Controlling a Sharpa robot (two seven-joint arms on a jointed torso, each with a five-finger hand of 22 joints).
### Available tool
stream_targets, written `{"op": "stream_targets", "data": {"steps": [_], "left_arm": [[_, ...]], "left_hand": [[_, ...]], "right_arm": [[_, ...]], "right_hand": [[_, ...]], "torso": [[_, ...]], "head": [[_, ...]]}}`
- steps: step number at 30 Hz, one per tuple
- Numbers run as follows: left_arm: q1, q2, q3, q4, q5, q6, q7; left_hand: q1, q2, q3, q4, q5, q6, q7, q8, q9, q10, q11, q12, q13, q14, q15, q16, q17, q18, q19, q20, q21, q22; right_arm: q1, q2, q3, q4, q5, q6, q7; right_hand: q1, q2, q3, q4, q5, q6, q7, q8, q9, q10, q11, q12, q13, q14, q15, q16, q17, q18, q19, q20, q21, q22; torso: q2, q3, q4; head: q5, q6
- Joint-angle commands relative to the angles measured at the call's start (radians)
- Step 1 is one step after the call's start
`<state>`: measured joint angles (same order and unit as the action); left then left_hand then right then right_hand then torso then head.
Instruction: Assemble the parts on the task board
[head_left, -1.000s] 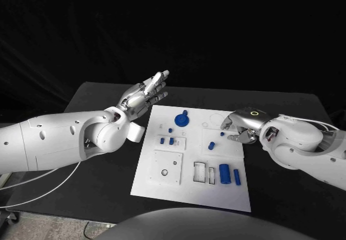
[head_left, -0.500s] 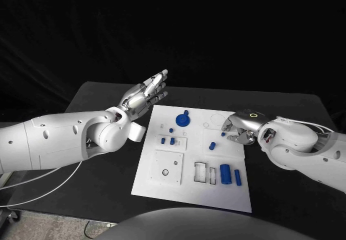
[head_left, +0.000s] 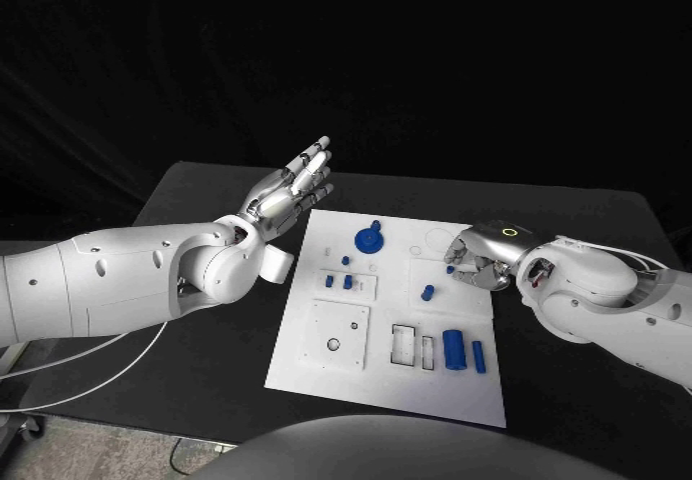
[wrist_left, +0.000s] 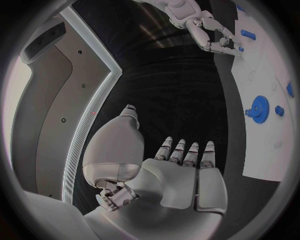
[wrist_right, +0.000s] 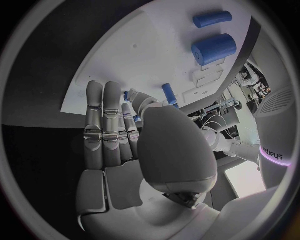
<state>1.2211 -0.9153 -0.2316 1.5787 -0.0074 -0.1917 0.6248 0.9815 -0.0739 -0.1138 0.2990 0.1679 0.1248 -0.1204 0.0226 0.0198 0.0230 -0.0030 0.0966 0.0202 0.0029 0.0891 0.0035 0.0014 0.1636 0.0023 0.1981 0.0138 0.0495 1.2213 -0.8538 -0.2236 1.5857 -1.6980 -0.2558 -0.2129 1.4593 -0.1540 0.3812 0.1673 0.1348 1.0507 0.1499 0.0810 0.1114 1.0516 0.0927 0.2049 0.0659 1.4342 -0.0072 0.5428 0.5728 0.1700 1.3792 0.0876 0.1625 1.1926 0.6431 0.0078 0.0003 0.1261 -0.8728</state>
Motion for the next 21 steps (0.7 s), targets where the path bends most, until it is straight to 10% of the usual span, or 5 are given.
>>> {"op": "stream_targets", "data": {"steps": [1, 21], "left_arm": [[-0.001, 0.003, 0.0, -0.001, -0.017, 0.0, 0.012], [-0.003, 0.008, 0.0, -0.006, -0.027, 0.016, -0.012]], "left_hand": [[0.001, -0.006, 0.002, 0.0, 0.001, -0.001, -0.002, -0.004, -0.001, -0.003, 0.006, -0.003, -0.001, -0.003, 0.005, -0.004, -0.001, 0.012, 0.002, 0.011, -0.007, -0.001], [0.039, 0.072, 0.023, -0.004, 0.03, 0.001, 0.029, -0.004, 0.0, 0.0, 0.049, 0.015, 0.001, -0.003, 0.04, -0.004, -0.001, 0.015, 0.005, 0.061, -0.005, 0.005]], "right_arm": [[-0.001, 0.003, 0.0, -0.002, 0.018, -0.009, 0.004], [-0.01, 0.028, 0.0, -0.024, 0.026, 0.01, 0.007]], "right_hand": [[-0.007, 0.005, 0.007, 0.001, 0.007, 0.007, -0.001, 0.003, -0.002, 0.012, -0.001, -0.005, 0.0, -0.002, 0.005, 0.005, 0.002, 0.009, 0.0, 0.005, -0.005, 0.001], [0.019, 0.0, 0.036, -0.03, 0.014, 0.028, -0.009, 0.006, -0.007, 0.067, -0.012, -0.024, -0.002, -0.006, -0.003, 0.005, 0.007, 0.011, 0.002, -0.001, -0.007, 0.01]], "torso": [[0.0, 0.0001, 0.0], [0.0, 0.0004, -0.0001]], "head": [[0.002, 0.0], [-0.006, 0.0]]}}
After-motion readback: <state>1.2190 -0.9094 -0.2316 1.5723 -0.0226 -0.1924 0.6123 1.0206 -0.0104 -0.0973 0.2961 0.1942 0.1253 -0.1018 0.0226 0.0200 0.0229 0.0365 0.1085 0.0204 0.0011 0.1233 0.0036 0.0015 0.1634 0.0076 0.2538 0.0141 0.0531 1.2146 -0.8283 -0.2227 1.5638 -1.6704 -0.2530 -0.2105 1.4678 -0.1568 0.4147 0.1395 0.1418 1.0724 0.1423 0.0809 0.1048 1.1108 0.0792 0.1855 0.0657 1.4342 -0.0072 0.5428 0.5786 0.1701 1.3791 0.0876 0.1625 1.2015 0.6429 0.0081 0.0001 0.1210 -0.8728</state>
